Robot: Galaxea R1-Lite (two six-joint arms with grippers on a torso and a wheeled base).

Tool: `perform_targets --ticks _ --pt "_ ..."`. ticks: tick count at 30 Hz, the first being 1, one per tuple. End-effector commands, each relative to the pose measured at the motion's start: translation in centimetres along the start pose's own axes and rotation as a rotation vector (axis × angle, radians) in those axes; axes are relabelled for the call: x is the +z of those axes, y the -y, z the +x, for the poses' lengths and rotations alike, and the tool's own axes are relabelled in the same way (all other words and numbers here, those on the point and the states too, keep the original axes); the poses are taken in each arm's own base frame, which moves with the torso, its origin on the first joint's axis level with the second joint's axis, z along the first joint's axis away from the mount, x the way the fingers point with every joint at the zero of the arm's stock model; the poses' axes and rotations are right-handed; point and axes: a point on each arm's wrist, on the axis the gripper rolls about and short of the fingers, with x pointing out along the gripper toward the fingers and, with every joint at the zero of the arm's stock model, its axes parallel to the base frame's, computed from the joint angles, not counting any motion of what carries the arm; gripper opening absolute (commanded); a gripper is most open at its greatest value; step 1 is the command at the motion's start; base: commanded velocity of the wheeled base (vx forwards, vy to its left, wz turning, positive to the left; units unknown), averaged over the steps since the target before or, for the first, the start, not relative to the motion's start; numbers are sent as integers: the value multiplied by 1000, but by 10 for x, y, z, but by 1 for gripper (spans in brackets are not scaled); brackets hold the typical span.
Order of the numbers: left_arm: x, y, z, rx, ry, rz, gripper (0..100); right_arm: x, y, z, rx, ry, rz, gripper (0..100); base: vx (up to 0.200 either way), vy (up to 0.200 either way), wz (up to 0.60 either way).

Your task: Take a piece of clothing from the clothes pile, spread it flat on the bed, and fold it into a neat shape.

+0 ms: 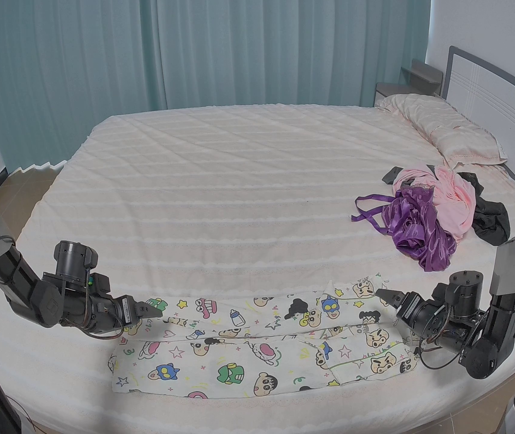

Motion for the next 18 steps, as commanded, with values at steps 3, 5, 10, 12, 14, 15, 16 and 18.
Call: perform_targets --ticks 3,5,10,12,14,15,16,18 --pt "-5 0 6 4 -28 3 100 -1 1 0 -3 -3 0 100 0 0 0" --pt "-5 0 5 4 -27 3 0 -1 0 0 -1 -3 -1 100 0 0 0" --pt "-5 -3 3 29 -18 -4 0 0 0 0 -3 -1 0 100 0 0 0" --pt "-5 -5 3 47 -12 -10 0 0 -1 0 3 2 -3 100 0 0 0" --pt "-4 -8 2 64 -3 -16 0 2 -3 -1 12 13 -8 100 0 0 0" --pt "-4 -8 1 66 -2 -17 0 2 -3 -1 11 14 -11 100 0 0 0" --pt "-4 -9 1 72 0 -21 0 3 -5 -1 16 21 -27 100 0 0 0" --pt "-3 -11 -2 73 8 -25 0 6 -11 -2 37 37 -75 100 0 0 0"
